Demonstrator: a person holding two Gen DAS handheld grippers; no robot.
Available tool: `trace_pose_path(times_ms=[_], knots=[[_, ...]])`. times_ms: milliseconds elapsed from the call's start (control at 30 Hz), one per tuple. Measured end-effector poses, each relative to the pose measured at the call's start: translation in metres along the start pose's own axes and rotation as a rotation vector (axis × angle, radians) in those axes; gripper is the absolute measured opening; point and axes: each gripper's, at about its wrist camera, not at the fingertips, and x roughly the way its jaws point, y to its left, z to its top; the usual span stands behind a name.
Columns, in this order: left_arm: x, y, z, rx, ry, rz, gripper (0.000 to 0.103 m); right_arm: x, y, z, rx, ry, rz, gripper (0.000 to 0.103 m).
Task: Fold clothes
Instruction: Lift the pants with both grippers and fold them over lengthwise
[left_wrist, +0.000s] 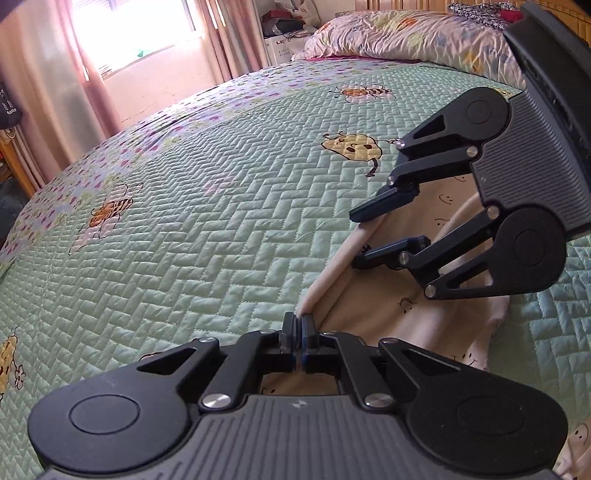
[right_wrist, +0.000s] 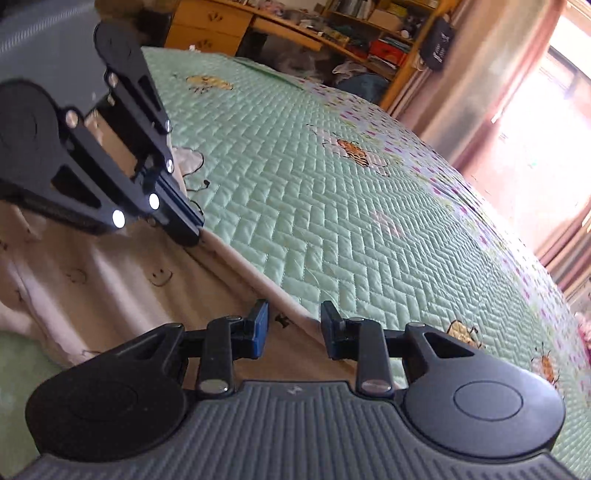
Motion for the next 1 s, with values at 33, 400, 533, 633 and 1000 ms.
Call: trace_pose_path(times_ms=[33, 400, 533, 633, 1000], knots=[[0.000, 0.000, 0.000, 0.002, 0.000, -0.001, 0.002, 0.002, 0.003, 0.001, -0.030, 0.002, -0.004, 0.033], [0.031, 0.039, 0.022, -0.148, 0.055, 0.199, 0.008, 0.029, -0.028, 0.021, 0.128, -0.001, -0.087, 0.005], [0.034, 0.050, 0.012, -0.217, 0.083, 0.243, 0.017, 0.047, -0.009, 0.010, 0.113, 0.004, -0.173, 0.011], [0.025, 0.053, 0.004, -0.254, 0.075, 0.259, 0.021, 0.035, -0.012, 0.008, 0.203, -0.028, -0.145, 0.021], [-0.005, -0.005, 0.029, -0.226, -0.023, 0.031, 0.034, -0.053, -0.147, -0.090, 0.523, -0.028, -0.221, 0.031]])
